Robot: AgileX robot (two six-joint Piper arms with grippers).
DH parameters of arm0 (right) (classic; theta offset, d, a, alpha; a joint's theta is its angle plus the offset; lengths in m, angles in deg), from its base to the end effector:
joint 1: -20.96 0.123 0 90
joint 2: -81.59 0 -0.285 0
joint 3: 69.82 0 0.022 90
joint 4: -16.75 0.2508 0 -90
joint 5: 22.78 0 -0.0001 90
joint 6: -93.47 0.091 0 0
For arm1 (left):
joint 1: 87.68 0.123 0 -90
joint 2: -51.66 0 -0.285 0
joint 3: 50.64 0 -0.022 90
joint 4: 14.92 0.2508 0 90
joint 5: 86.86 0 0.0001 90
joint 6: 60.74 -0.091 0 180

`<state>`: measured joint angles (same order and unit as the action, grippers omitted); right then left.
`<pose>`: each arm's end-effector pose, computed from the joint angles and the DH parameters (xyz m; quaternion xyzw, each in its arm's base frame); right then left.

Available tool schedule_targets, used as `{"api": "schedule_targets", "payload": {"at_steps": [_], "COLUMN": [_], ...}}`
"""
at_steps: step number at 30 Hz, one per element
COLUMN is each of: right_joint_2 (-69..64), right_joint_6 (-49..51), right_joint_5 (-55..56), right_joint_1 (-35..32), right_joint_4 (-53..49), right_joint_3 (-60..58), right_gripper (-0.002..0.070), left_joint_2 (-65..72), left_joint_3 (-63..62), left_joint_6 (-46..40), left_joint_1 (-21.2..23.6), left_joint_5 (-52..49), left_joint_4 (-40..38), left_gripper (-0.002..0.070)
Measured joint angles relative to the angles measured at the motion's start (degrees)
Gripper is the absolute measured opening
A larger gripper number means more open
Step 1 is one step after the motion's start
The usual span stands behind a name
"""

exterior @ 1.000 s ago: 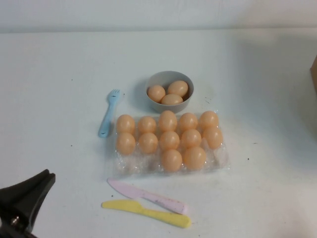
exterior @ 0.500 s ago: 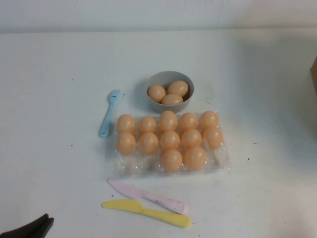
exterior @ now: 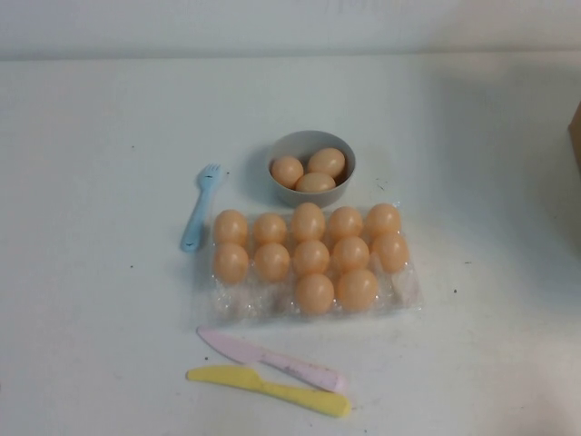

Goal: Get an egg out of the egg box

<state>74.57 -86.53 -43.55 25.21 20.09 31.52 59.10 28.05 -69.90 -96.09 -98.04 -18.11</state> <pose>0.0525 0.0058 0.1729 -0.0141 0.8007 0.0468 0.5971 0.0556 -0.0092 0.1871 0.0979 0.7442 -0.0178 0.6605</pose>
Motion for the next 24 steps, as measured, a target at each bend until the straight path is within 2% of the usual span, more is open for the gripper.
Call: {"api": "schedule_targets", "payload": {"at_steps": [6,12,24], "right_joint_2": [0.0,0.0,0.0], "right_joint_6": [0.0,0.0,0.0], "right_joint_5": [-0.1,-0.1,-0.1], "right_joint_1": [0.0,0.0,0.0], "right_joint_4": [0.0,0.0,0.0], "right_joint_3": [0.0,0.0,0.0], "right_gripper": [-0.0017,-0.0017,-0.0017], "left_joint_2": [-0.2,-0.2,-0.2], "left_joint_3": [0.0,0.0,0.0], "left_joint_6": [-0.2,0.2,7.7], "left_joint_1": [6.0,6.3,6.3], "left_joint_5": [-1.9,-9.6,-10.3], "left_joint_4": [-5.0,-5.8,-8.3], "left_gripper": [-0.0002,-0.0002,-0.0002]}}
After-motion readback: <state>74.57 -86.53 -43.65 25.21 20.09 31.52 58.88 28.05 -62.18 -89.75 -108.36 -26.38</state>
